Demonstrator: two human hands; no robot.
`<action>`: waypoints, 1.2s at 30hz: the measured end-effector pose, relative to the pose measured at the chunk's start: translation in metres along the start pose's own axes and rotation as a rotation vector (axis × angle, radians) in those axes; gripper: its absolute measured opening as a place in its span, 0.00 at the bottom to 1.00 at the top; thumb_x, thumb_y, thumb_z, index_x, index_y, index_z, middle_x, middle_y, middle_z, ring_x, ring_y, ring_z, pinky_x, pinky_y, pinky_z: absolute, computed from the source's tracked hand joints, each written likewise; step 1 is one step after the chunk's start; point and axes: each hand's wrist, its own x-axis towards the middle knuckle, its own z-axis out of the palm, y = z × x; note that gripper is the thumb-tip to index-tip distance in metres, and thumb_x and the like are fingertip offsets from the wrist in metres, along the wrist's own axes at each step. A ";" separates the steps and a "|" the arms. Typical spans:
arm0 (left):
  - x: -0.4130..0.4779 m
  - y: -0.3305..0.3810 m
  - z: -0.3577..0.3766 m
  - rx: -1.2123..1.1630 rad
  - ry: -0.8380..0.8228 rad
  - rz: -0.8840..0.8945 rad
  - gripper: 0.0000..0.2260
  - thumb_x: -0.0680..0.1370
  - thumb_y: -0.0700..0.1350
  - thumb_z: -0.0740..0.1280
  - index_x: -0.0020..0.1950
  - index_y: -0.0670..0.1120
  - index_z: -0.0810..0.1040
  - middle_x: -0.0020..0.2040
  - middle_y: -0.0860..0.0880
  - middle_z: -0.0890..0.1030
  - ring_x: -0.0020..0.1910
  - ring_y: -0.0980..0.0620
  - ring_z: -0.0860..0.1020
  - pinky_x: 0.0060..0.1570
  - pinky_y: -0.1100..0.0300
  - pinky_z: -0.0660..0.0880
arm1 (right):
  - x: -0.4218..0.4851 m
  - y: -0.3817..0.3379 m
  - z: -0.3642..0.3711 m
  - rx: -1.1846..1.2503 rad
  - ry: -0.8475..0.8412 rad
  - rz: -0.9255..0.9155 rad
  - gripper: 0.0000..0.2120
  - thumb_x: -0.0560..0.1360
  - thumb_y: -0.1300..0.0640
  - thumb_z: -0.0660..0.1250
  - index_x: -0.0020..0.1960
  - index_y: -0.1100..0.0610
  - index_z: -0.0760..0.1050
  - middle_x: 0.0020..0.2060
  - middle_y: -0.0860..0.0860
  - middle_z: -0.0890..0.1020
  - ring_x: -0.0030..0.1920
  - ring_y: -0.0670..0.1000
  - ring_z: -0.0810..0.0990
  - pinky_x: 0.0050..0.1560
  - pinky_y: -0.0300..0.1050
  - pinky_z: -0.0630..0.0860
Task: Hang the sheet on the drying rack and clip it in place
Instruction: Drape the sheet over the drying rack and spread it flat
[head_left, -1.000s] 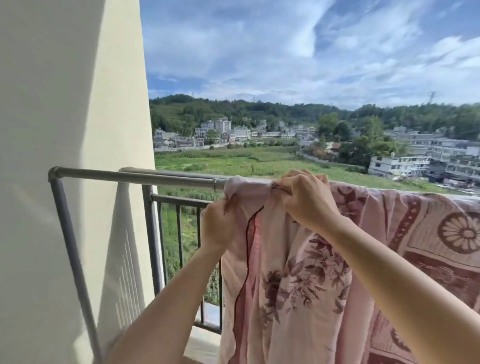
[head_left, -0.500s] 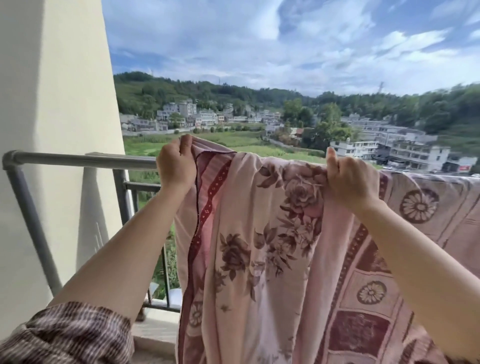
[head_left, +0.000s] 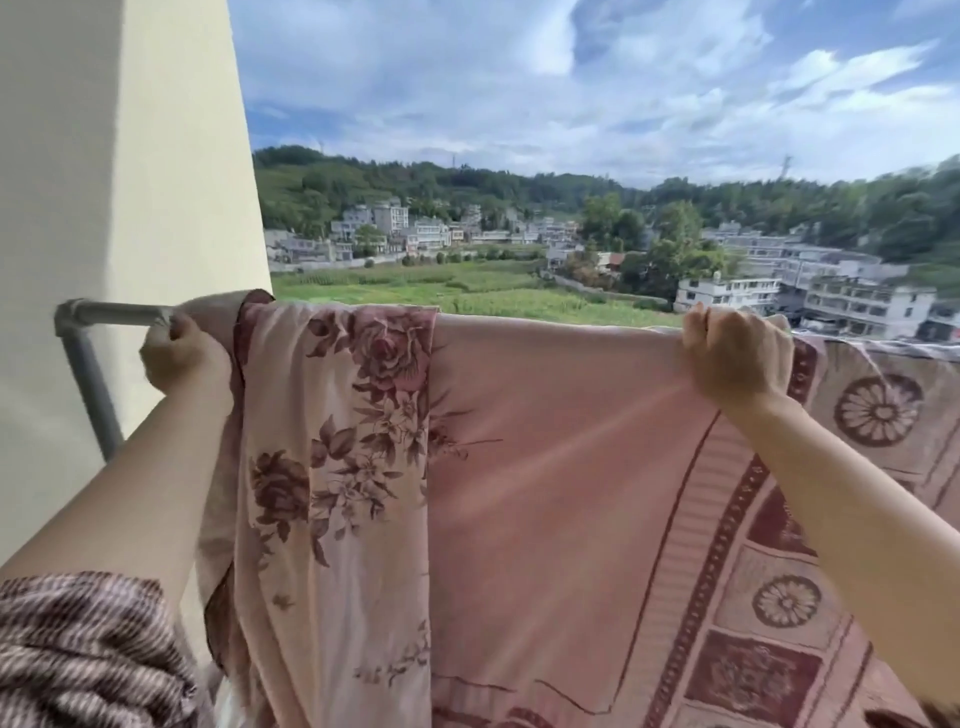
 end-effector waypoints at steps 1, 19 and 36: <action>-0.007 -0.001 0.002 0.050 -0.063 0.027 0.22 0.80 0.53 0.54 0.67 0.41 0.72 0.66 0.41 0.75 0.65 0.42 0.73 0.63 0.55 0.68 | -0.002 -0.007 0.000 0.024 0.006 -0.044 0.20 0.81 0.54 0.52 0.42 0.64 0.77 0.44 0.62 0.82 0.42 0.58 0.76 0.56 0.56 0.67; -0.036 -0.005 0.005 0.055 -0.279 0.177 0.19 0.77 0.52 0.64 0.59 0.37 0.77 0.61 0.41 0.79 0.62 0.46 0.76 0.57 0.59 0.71 | -0.026 -0.047 0.014 0.254 0.014 -0.469 0.15 0.80 0.54 0.60 0.57 0.59 0.81 0.51 0.55 0.85 0.53 0.59 0.80 0.52 0.52 0.72; -0.025 -0.022 -0.013 0.121 -0.297 0.059 0.17 0.76 0.51 0.65 0.58 0.41 0.78 0.55 0.42 0.80 0.54 0.44 0.78 0.51 0.53 0.74 | -0.039 -0.062 -0.004 0.259 -0.105 -0.436 0.16 0.76 0.58 0.63 0.63 0.58 0.76 0.58 0.54 0.81 0.59 0.53 0.76 0.61 0.54 0.65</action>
